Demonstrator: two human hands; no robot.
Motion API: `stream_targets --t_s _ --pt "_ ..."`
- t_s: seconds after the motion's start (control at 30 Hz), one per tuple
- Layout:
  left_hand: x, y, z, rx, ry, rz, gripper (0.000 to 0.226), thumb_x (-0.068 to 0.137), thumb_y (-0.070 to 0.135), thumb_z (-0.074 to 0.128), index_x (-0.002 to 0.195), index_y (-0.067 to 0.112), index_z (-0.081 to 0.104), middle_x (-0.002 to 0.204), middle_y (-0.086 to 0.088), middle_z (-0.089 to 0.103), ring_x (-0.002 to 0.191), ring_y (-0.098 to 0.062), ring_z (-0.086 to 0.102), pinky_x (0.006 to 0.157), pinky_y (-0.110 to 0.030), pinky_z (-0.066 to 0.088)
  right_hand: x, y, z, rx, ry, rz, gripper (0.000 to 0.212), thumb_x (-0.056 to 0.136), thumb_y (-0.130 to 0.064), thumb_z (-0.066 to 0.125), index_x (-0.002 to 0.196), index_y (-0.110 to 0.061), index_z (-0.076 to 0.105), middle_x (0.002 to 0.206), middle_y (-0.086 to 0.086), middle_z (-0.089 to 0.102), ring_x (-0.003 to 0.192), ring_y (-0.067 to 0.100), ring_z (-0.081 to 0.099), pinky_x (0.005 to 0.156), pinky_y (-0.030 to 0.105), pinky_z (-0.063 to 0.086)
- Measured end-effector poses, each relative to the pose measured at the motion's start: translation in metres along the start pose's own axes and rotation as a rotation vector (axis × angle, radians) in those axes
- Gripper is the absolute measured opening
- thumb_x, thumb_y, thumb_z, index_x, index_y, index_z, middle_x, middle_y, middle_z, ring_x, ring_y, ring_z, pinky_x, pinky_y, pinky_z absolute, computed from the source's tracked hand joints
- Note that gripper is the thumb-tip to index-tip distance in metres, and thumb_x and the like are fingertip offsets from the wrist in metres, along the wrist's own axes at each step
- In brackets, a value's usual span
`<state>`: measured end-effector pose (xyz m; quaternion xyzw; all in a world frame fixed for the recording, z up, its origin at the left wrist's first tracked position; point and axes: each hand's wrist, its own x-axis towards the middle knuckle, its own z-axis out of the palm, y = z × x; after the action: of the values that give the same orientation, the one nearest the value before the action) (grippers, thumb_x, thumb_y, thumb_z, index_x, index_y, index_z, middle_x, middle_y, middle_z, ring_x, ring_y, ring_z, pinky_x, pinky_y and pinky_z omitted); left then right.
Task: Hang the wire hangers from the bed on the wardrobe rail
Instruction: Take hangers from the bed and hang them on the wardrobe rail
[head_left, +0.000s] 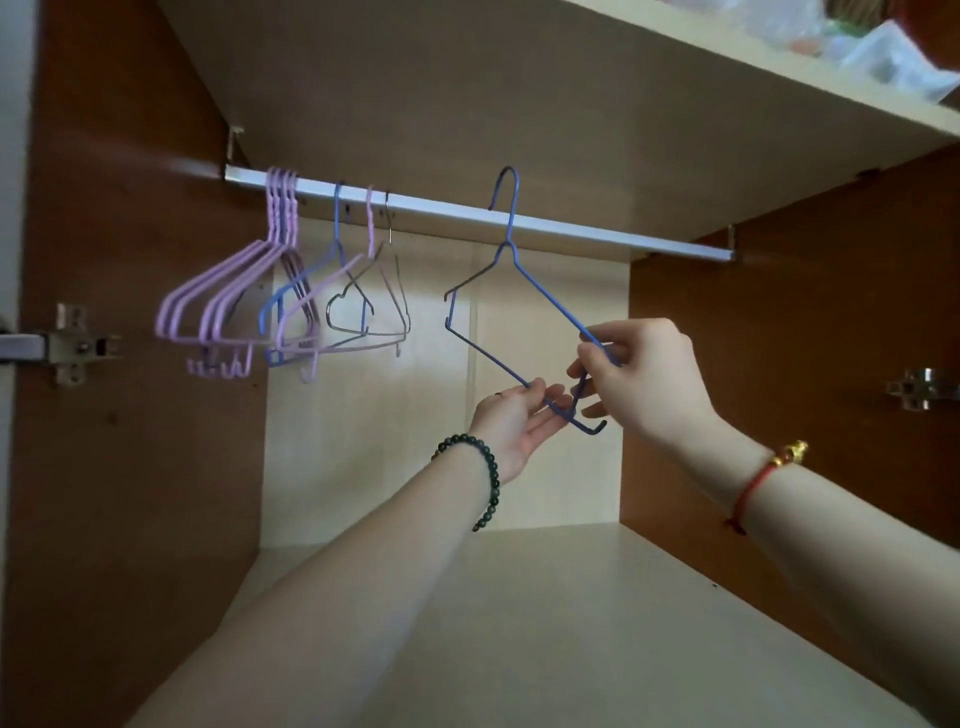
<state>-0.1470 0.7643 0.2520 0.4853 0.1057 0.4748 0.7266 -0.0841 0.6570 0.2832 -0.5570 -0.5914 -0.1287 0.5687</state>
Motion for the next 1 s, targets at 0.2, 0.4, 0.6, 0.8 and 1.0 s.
stream_targets --t_s 0.2,0.4,0.6,0.8,1.0 --pt "0.032 0.052 -0.031 0.043 0.121 0.025 0.024 0.097 0.004 0.040 0.075 0.004 0.049 0.055 -0.003 0.060 0.064 -0.014 0.055 0.078 -0.024 0.047 0.058 -0.018 0.057 -0.038 0.004 -0.053 0.023 0.084 -0.006 0.044 0.083 0.006 0.064 0.079 0.024 0.067 0.073 0.042 0.064 0.072 0.051 0.054" --pt "0.058 0.080 -0.052 0.025 0.183 0.037 0.025 0.097 0.001 0.038 0.074 0.003 0.047 0.047 -0.004 0.060 0.064 -0.015 0.053 0.084 -0.024 0.042 0.093 -0.025 0.093 0.096 -0.015 -0.003 0.033 0.087 -0.009 0.046 0.117 0.000 0.057 0.106 0.025 0.065 0.098 0.042 0.063 0.089 0.048 0.051" --pt "0.061 0.069 -0.075 -0.076 0.184 0.041 0.023 0.097 0.001 0.036 0.077 -0.001 0.048 0.052 -0.007 0.063 0.052 -0.014 0.062 0.066 -0.018 0.047 0.086 -0.024 0.102 0.196 -0.208 0.075 0.035 0.091 -0.016 0.042 0.121 -0.006 0.055 0.086 0.016 0.065 0.081 0.033 0.063 0.085 0.047 0.053" --pt "0.048 0.045 -0.078 0.087 0.218 0.073 0.017 0.099 0.013 0.034 0.099 0.004 0.048 0.079 -0.011 0.058 0.066 -0.020 0.059 0.056 -0.028 0.055 0.062 -0.015 0.088 0.329 -0.349 0.227 0.030 0.095 -0.020 0.040 0.120 -0.010 0.053 0.087 0.011 0.057 0.074 0.023 0.055 0.059 0.027 0.053" --pt "0.019 0.017 -0.057 0.399 0.179 0.085 0.015 0.097 0.020 0.040 0.105 0.013 0.051 0.081 -0.004 0.062 0.062 -0.019 0.057 0.057 -0.026 0.050 0.029 0.010 0.046 0.233 -0.331 0.296 0.031 0.095 -0.013 0.040 0.124 -0.010 0.050 0.101 0.017 0.062 0.080 0.023 0.057 0.064 0.028 0.051"
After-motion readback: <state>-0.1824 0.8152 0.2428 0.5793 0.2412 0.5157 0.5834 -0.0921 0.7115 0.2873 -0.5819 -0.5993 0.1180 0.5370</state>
